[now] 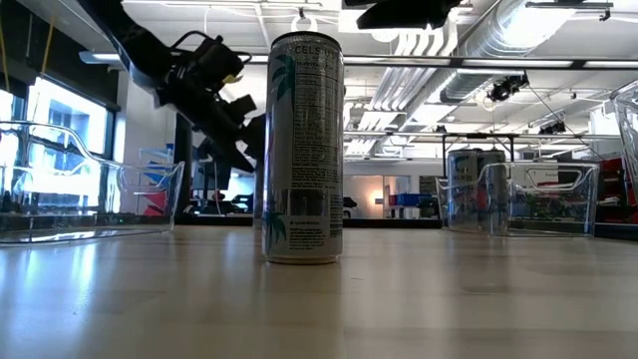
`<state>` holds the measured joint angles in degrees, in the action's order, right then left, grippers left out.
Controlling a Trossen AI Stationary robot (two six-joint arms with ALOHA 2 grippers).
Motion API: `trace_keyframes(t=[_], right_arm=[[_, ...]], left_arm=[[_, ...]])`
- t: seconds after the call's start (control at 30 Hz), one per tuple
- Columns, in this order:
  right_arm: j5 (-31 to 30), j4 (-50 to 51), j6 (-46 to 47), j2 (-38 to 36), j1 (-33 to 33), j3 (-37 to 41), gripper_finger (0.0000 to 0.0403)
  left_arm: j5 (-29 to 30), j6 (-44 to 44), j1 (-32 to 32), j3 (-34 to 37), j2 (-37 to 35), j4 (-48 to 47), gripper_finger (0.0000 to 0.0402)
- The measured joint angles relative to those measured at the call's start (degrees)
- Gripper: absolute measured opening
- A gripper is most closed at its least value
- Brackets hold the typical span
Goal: Sort soda cans
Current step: Put the white-blue soda can into the top transparent bin
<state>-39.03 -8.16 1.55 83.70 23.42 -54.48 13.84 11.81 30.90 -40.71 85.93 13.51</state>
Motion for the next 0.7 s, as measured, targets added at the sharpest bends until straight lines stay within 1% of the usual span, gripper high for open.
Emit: trace_keyframes(t=[0.2, 0.37, 0.5, 0.63, 0.7], right_arm=[[0.0, -1.5, -0.9, 0.0, -0.2, 0.0, 0.0305], [0.0, -3.3, -3.3, 0.0, -0.2, 0.0, 0.0305], [0.0, -3.3, -3.5, 0.0, -0.2, 0.0, 0.0305], [0.0, -3.3, -3.5, 0.0, -0.2, 0.0, 0.0305], [0.0, -3.2, -3.5, 0.0, -0.2, 0.0, 0.0305]], left_arm=[[1.0, -1.3, 0.0, 1.1, 1.3, 5.3, 0.0299], [1.5, -2.5, 0.1, 1.1, 5.5, 10.3, 0.0299], [2.1, -3.0, 0.1, 1.2, 9.1, 13.0, 0.0299], [1.0, -4.5, -0.2, 1.1, 11.8, 17.1, 0.0296], [0.2, -4.5, -0.4, 1.1, 12.5, 17.4, 0.0289]])
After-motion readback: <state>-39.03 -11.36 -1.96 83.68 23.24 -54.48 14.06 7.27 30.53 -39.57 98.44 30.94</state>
